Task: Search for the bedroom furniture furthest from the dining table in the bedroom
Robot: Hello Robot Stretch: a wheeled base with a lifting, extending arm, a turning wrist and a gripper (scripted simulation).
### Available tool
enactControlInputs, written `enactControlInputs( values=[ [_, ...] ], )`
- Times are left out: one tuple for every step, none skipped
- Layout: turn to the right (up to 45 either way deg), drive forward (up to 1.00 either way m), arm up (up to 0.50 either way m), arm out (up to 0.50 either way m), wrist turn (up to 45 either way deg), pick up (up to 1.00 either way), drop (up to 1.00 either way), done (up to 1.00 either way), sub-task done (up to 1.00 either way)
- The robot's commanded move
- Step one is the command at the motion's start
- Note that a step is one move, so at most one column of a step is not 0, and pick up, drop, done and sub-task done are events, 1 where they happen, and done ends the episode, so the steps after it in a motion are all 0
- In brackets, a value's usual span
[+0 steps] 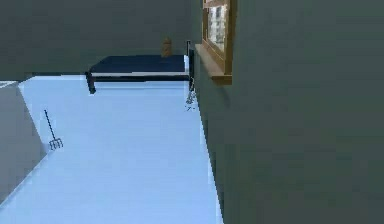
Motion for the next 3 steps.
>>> enactControlInputs(
  values=[
    [-6.0, 0.00, 0.00, 0.00, 0.0, 0.00, 0.00, 0.00, 0.00],
    [0.0, 0.30, 0.00, 0.00, 0.0, 0.00, 0.00, 0.00, 0.00],
    [-45.0, 0.00, 0.00, 0.00, 0.0, 0.00, 0.00, 0.00, 0.00]
  ],
)
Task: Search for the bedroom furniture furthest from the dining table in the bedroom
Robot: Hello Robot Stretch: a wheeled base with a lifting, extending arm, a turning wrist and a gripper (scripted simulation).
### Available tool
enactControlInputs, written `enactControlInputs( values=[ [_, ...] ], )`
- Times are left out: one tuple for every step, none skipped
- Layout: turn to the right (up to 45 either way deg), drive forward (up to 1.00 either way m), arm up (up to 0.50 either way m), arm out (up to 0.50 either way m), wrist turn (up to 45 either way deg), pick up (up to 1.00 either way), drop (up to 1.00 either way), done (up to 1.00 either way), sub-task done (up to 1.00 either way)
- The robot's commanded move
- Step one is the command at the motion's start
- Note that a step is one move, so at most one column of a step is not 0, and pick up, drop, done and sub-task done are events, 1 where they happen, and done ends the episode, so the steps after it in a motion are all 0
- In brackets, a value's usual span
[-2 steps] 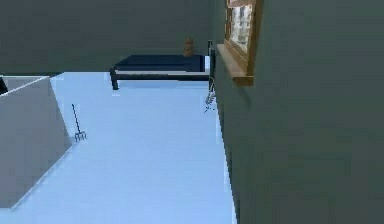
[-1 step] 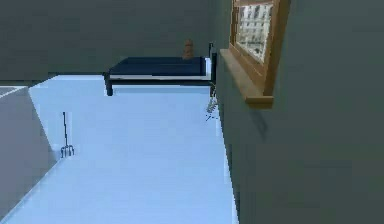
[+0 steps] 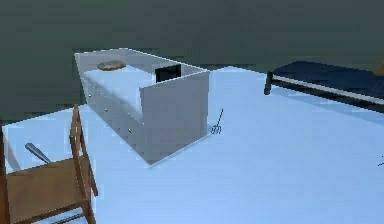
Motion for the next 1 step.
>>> enactControlInputs(
  values=[
    [-6.0, 0.00, 0.00, 0.00, 0.0, 0.00, 0.00, 0.00, 0.00]
  ],
)
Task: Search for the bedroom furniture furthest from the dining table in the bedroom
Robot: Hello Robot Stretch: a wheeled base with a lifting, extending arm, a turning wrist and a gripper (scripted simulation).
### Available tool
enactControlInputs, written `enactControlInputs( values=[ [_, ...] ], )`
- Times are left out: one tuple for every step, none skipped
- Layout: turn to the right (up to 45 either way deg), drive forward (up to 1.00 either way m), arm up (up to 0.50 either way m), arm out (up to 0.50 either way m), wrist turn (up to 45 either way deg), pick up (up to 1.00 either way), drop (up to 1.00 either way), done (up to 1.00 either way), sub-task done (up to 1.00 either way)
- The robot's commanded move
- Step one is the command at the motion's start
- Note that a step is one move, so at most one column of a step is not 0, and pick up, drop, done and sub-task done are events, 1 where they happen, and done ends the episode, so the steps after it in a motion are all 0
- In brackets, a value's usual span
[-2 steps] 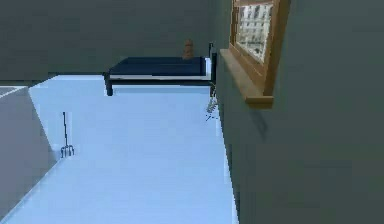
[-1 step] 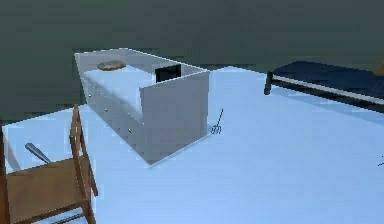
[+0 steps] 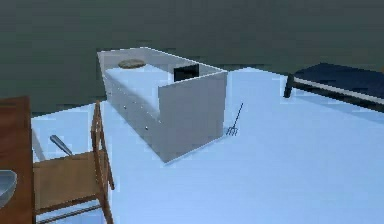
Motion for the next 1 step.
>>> enactControlInputs(
  values=[
    [0.0, 0.35, 0.00, 0.00, 0.0, 0.00, 0.00, 0.00, 0.00]
  ],
)
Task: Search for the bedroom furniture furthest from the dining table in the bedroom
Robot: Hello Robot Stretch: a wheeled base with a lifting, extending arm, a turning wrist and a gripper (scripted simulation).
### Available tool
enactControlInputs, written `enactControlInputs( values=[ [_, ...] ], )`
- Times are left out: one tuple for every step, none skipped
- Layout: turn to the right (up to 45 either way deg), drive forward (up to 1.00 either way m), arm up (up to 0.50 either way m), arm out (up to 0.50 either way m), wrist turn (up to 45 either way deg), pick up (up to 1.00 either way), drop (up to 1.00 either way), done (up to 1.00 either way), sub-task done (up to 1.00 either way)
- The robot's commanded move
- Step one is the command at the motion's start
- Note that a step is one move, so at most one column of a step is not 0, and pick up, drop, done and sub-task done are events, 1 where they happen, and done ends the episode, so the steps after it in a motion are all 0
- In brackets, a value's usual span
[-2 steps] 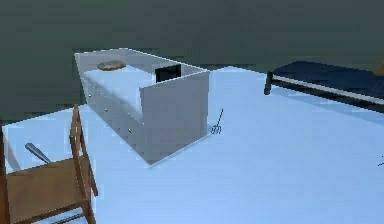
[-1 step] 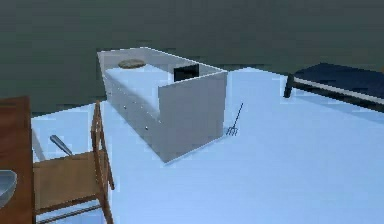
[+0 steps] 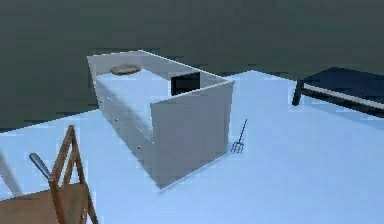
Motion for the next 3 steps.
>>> enactControlInputs(
  values=[
    [24.0, 0.00, 0.00, 0.00, 0.0, 0.00, 0.00, 0.00, 0.00],
    [0.0, 0.35, 0.00, 0.00, 0.0, 0.00, 0.00, 0.00, 0.00],
    [12.0, 0.00, 0.00, 0.00, 0.0, 0.00, 0.00, 0.00, 0.00]
  ],
)
